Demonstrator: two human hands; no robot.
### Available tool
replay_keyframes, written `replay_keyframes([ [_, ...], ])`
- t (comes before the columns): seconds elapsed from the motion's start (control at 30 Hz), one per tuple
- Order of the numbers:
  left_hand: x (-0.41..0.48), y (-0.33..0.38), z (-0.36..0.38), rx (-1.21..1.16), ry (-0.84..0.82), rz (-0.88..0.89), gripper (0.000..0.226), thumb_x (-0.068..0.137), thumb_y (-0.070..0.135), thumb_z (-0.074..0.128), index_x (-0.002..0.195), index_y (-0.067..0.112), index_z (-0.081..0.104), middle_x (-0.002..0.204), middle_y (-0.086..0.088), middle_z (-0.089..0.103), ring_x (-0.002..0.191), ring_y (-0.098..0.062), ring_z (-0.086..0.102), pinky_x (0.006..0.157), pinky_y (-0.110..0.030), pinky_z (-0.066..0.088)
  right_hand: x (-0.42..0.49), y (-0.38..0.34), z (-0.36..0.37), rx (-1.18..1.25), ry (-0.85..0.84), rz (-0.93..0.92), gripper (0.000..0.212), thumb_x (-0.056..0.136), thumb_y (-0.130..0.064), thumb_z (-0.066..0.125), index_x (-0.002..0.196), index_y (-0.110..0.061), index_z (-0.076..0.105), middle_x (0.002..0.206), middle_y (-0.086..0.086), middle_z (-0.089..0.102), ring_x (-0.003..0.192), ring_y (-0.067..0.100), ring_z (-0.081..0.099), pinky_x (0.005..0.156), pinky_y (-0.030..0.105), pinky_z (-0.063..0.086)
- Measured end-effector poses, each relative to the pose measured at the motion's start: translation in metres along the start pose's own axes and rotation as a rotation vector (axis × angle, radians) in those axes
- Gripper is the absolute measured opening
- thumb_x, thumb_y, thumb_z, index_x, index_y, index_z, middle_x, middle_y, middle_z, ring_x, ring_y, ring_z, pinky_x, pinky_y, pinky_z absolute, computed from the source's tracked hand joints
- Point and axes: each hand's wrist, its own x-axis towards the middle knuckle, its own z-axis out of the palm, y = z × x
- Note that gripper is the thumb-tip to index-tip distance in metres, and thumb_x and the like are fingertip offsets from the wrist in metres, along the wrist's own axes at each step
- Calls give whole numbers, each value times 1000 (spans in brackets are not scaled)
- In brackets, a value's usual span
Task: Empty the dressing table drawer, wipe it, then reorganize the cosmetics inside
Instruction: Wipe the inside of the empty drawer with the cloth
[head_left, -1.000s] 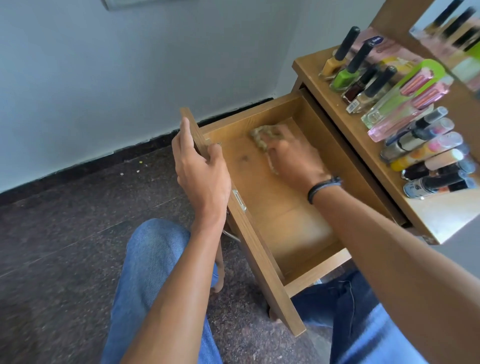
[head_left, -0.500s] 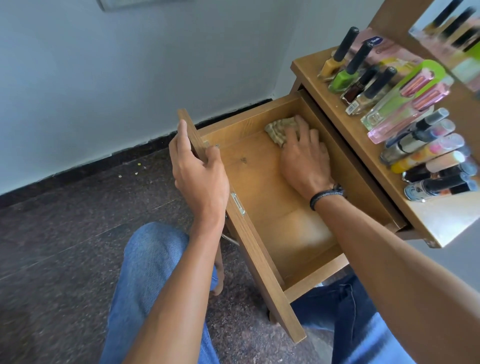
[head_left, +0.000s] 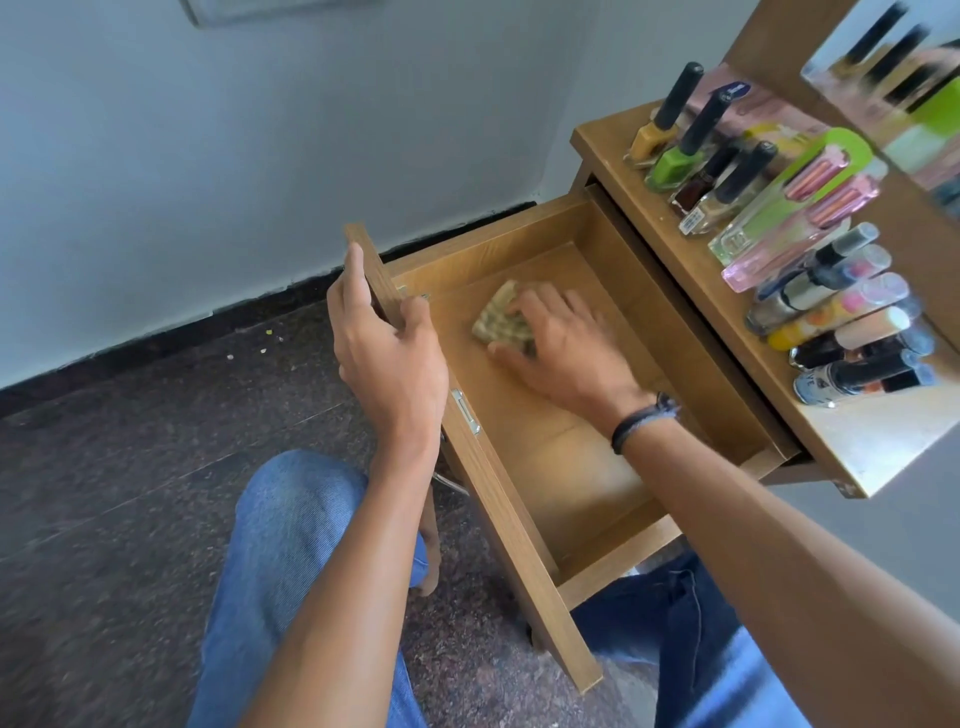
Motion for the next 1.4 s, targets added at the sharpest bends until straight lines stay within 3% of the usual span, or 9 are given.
replay_keyframes([
  [0.17,-1,-1,-1,12,-3,2,63,89,12,58,149,22,46,135,5,55,114,-13,59,91,-22,40,-16,-7,2,151,76,163,39,86,-47,73,110,-23,54,129,3,51,118,29,49,98,55,45],
  [0.4,-1,1,-1,16,2,5,64,88,11,58,149,22,46,137,7,55,117,-9,56,86,-13,35,-16,8,-12,332,70,431,81,83,-38,82,151,-19,43,146,7,51,137,30,43,114,48,37],
  [0.53,0,1,-1,22,4,7,64,88,10,59,150,21,46,137,6,54,115,-6,54,85,-11,35,-16,7,-13,351,157,411,50,86,-17,77,134,-19,64,111,0,64,105,22,62,95,41,53],
  [0.67,-1,1,-1,16,4,4,63,89,9,58,150,20,46,137,7,54,114,-4,53,85,-11,35,-18,10,-11,346,355,325,23,87,-7,68,105,-20,72,94,-3,57,83,17,58,77,39,54],
  [0.8,-1,2,-1,14,0,8,63,89,9,58,150,20,46,140,8,53,119,-4,53,91,-17,37,-18,12,-8,391,477,268,26,90,-13,68,115,-20,66,116,0,57,106,22,59,92,45,53],
  [0.93,0,1,-1,5,-1,9,64,87,10,58,149,21,47,137,5,55,116,-12,58,96,-27,46,-12,6,1,322,273,201,56,98,-20,63,150,-24,44,150,6,45,136,28,45,114,53,39],
  [1.07,-1,1,-1,-8,-3,5,64,86,11,58,149,22,48,133,3,56,112,-18,61,97,-38,51,-5,5,20,163,138,130,45,105,-32,50,150,-29,48,162,2,34,145,33,34,116,58,33],
  [1.2,-1,-1,1,-20,2,8,66,83,14,57,148,22,49,131,2,57,114,-22,61,98,-46,50,17,-4,20,207,128,303,47,108,-36,39,154,-26,42,166,1,26,151,31,23,120,55,21],
  [1.4,1,-5,2,-25,3,15,68,81,15,57,149,19,49,136,2,57,126,-15,54,101,-22,39,15,-52,37,211,178,259,43,104,-25,52,147,-26,50,160,4,38,136,34,42,111,52,34],
])
